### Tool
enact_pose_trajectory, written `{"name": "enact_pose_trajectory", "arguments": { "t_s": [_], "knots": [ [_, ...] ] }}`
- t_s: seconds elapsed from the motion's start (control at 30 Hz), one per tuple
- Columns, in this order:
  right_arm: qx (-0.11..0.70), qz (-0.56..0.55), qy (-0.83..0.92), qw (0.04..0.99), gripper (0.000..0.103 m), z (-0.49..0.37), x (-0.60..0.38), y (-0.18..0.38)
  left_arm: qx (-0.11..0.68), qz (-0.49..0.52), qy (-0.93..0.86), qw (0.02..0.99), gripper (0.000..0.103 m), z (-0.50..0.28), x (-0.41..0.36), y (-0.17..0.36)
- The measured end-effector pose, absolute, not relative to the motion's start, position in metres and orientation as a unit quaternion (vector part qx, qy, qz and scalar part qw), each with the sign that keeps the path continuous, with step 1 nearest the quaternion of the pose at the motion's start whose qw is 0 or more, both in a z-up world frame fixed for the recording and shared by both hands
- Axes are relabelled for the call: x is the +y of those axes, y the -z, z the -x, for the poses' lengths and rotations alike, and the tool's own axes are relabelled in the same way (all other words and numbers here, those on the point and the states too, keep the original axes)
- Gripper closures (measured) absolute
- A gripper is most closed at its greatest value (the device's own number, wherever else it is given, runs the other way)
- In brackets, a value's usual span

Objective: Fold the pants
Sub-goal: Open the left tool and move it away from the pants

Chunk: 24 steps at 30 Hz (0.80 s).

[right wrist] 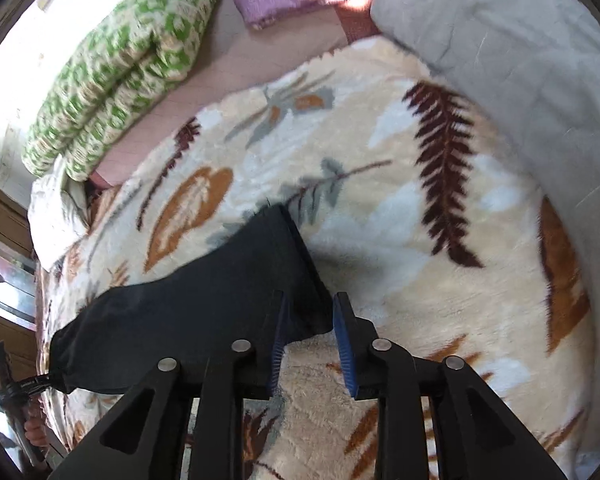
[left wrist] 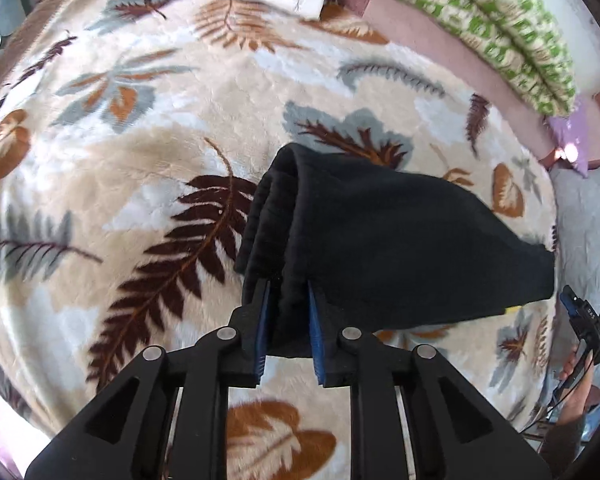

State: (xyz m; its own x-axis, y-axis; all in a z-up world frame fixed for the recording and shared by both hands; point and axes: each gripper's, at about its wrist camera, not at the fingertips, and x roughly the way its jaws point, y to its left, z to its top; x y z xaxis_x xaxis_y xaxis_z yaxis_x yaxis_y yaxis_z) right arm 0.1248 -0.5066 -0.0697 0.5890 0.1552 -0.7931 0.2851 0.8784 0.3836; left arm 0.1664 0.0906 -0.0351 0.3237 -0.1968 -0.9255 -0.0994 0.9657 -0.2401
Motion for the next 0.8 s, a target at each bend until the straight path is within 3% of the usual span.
{"name": "enact_pose_trajectory", "arguments": {
  "t_s": [0.1,0.4,0.57,0.8],
  "knots": [
    [0.426,-0.250,0.035,0.869,0.051,-0.114,-0.523,0.050,0.567,0.107,0.045,0.816,0.087,-0.149,0.063,0.013],
    [0.434,-0.294,-0.004,0.852,0.049,-0.120,-0.531,0.063,0.534,0.086,0.133,0.830,0.084,-0.119,-0.087,-0.032],
    [0.441,-0.308,-0.026,0.843,0.049,-0.114,-0.532,0.077,0.453,0.057,0.027,0.889,0.084,-0.140,-0.018,-0.071],
    [0.430,-0.307,-0.049,0.848,0.049,-0.116,-0.520,0.076,0.535,0.085,0.030,0.840,0.084,-0.155,0.055,-0.026]
  ]
}}
